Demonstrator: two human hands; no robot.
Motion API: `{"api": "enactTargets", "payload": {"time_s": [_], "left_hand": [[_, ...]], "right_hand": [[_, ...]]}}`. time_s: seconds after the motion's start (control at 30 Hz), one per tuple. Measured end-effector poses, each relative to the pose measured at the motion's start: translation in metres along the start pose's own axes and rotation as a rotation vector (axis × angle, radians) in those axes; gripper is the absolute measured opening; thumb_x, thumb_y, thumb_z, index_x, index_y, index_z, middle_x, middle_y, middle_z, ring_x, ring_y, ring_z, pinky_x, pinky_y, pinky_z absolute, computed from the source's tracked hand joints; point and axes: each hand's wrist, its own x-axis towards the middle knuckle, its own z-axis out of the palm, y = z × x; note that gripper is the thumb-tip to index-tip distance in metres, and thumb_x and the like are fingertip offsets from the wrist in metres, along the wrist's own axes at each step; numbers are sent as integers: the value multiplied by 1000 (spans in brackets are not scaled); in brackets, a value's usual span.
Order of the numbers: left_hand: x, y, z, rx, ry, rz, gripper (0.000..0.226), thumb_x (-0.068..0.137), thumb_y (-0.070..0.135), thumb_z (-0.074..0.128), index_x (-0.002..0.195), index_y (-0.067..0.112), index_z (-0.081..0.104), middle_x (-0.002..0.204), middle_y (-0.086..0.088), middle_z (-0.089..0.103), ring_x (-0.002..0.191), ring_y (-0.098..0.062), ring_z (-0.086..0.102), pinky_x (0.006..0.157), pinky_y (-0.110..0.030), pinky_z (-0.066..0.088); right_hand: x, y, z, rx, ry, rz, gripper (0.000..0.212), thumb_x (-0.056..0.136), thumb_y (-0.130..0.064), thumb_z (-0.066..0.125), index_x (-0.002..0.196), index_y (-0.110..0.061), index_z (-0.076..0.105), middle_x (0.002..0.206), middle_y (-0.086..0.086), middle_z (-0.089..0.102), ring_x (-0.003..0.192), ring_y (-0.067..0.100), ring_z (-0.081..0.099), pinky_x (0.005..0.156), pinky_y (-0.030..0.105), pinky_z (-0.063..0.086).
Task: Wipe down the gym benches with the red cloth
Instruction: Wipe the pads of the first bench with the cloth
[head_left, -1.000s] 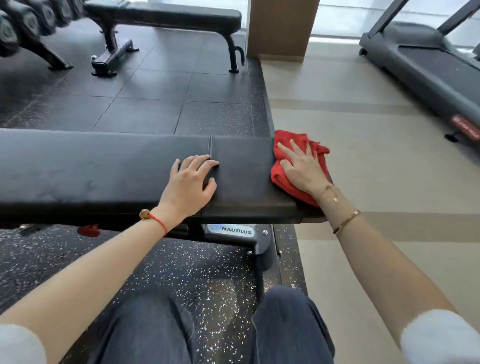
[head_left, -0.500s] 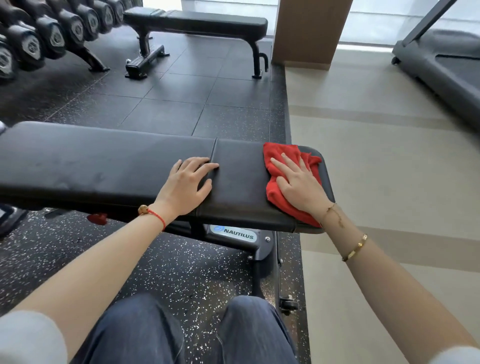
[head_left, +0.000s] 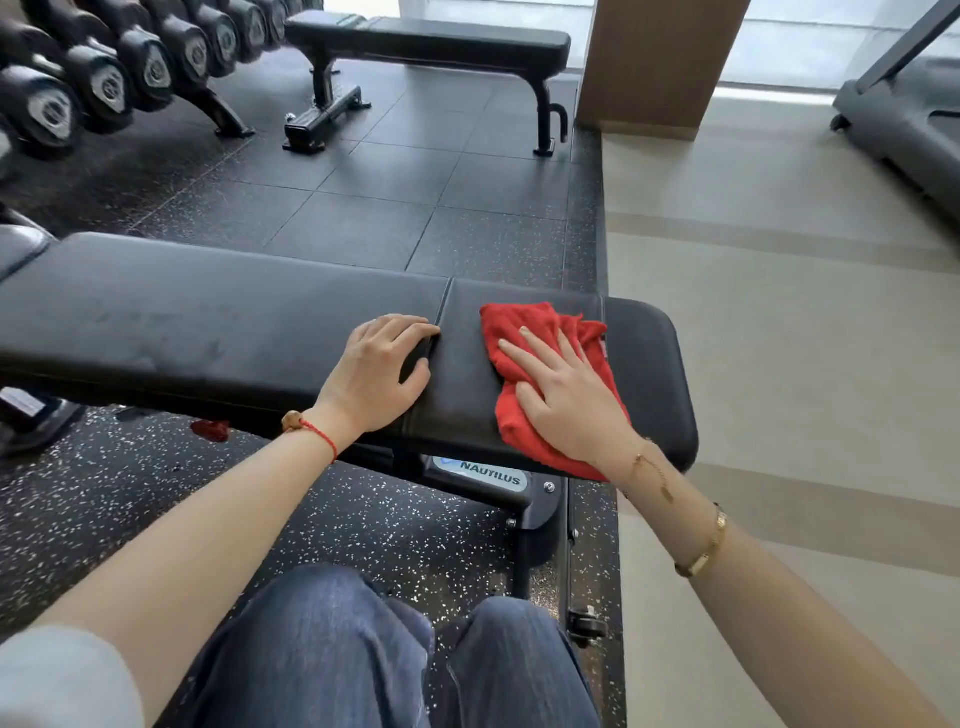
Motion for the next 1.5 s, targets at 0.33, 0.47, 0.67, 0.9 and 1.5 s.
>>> {"api": "enactTargets", "payload": {"time_s": [0.33, 0.47, 0.67, 0.9, 1.5], "left_hand": [[1, 2, 1, 41, 41, -47, 40, 89, 24, 53, 127, 16, 58, 129, 1, 61, 126, -19, 50, 109, -40, 38], [1, 2, 4, 53, 58, -77, 38, 87, 25, 50, 122, 15, 61, 127, 1, 62, 125, -18, 51, 107, -39, 37], [-1, -1, 3, 49, 52, -76, 38, 89, 25, 50, 124, 15, 60, 129, 0, 61, 126, -18, 50, 108, -39, 36], [-1, 2, 3, 51, 40, -82, 37, 91, 21, 54, 126, 13, 59, 131, -1, 60, 128, -19, 49, 112, -41, 36], [-4, 5, 0, 47, 22, -80, 37, 92, 19, 54, 128, 11, 58, 134, -5, 58, 131, -23, 49, 112, -44, 36]], "right_hand": [[78, -1, 1, -78, -67, 214, 53, 99, -31, 34, 151, -31, 26, 163, 1, 13, 149, 37, 0, 121, 48, -4], [64, -38, 16, -37, -60, 58, 54, 98, -29, 37, 151, -31, 28, 162, -1, 15, 150, 33, -2, 122, 46, -3], [-5, -6, -1, -28, 36, 41, 52, 95, -25, 44, 147, -30, 38, 159, -4, 25, 150, 28, 7, 122, 39, -3], [34, 59, -21, -42, -11, 357, 52, 98, -25, 36, 150, -28, 31, 162, 3, 14, 149, 38, 2, 121, 48, -4], [11, 58, -25, -40, 15, 468, 52, 99, -30, 33, 150, -35, 27, 163, -2, 12, 149, 39, 1, 121, 49, -6]]}}
